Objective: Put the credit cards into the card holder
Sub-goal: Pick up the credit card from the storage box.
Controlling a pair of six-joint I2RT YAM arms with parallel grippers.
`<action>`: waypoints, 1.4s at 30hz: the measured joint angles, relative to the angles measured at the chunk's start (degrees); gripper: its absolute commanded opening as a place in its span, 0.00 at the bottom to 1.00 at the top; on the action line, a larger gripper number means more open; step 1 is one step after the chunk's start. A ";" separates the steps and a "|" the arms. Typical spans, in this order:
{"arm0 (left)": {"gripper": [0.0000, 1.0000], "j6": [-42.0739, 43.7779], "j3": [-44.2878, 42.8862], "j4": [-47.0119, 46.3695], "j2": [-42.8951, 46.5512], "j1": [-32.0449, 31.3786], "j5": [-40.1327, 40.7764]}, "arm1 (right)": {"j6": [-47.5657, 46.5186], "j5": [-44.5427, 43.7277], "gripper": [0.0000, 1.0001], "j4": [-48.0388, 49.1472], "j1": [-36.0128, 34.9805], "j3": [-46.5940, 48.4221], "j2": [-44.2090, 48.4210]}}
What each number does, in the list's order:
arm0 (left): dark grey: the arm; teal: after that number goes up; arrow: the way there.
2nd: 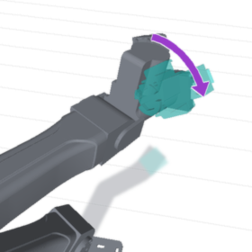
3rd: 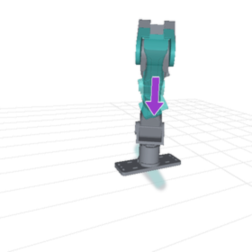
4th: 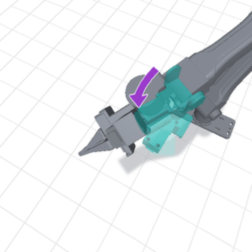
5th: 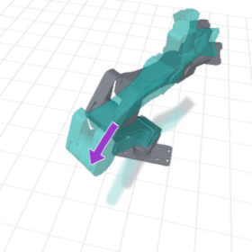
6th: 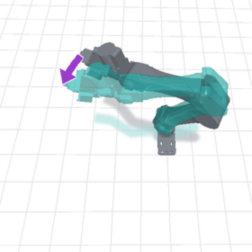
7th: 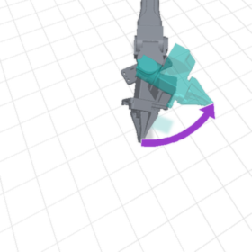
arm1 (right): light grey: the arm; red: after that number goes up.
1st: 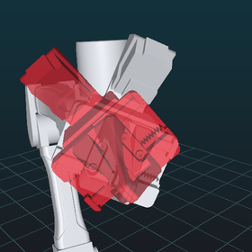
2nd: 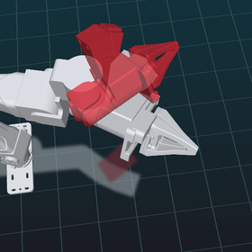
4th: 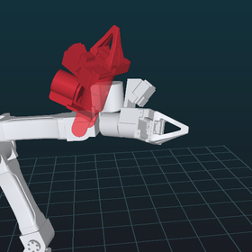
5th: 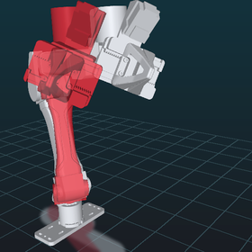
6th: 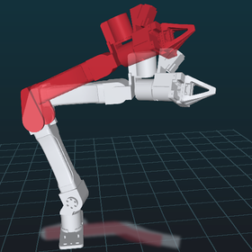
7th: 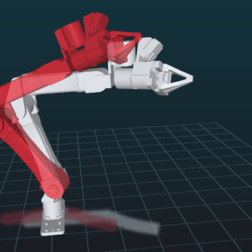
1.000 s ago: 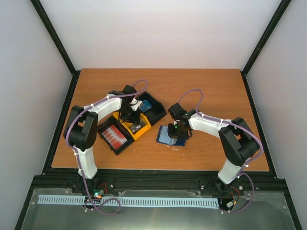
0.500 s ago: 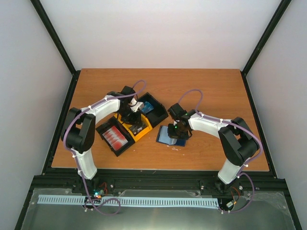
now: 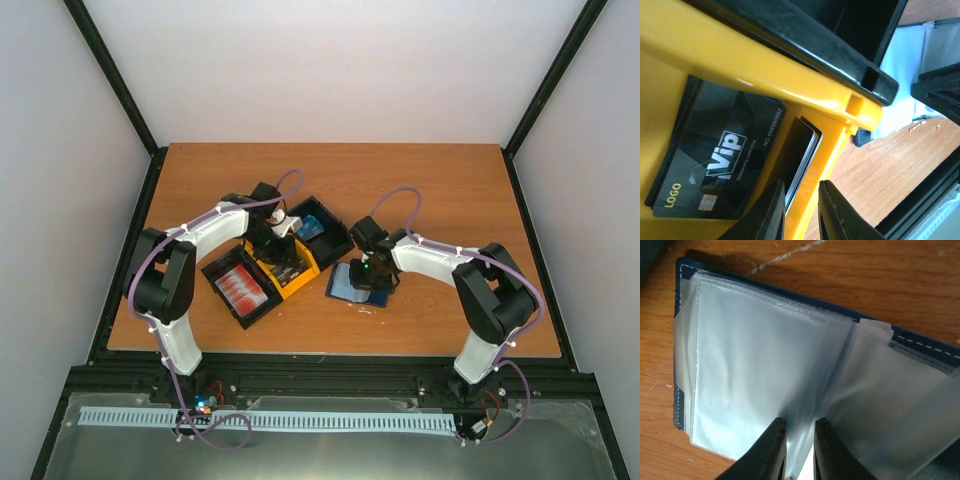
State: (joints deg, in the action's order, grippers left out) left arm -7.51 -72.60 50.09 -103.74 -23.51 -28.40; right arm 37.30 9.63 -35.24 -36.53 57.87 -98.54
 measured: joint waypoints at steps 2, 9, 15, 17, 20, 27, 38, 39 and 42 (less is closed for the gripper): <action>0.22 -0.02 0.31 0.07 0.37 0.00 -0.79 | 0.02 0.00 0.18 0.02 0.00 0.07 -0.09; 0.24 0.00 1.01 -0.02 0.52 -0.02 -1.73 | 0.02 -0.02 0.18 0.11 -0.13 0.42 -0.20; 0.24 0.00 1.01 -0.04 0.50 -0.42 -1.73 | 0.02 -0.07 0.18 0.13 -0.24 0.46 -0.37; 0.23 0.02 1.01 -0.04 0.48 -0.70 -1.64 | 0.00 -0.09 0.18 0.13 -0.26 0.46 -0.42; 0.21 0.22 1.03 -0.04 0.02 -1.40 -0.98 | 0.00 -0.15 0.18 0.15 -0.26 0.46 -0.42; 0.15 0.83 1.25 -0.33 -0.90 -2.51 1.27 | -0.26 -0.17 0.18 0.15 -0.26 0.48 -0.52; 0.06 1.60 0.39 -0.63 -0.76 -2.51 5.73 | -0.63 -0.15 0.22 0.57 -0.26 0.48 -0.52; 0.05 1.64 0.33 -0.55 -0.61 -2.54 6.05 | -0.63 -0.17 0.23 0.76 -0.26 0.48 -0.50; 0.01 1.64 0.31 -0.13 0.39 -2.67 6.91 | -0.74 -0.17 0.28 1.64 -0.26 0.39 0.02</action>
State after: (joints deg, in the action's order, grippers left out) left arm -5.87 -72.29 49.95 -103.35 -26.17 -21.50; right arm 36.56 9.45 -33.61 -36.80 58.26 -98.52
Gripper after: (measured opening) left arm 0.068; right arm 0.241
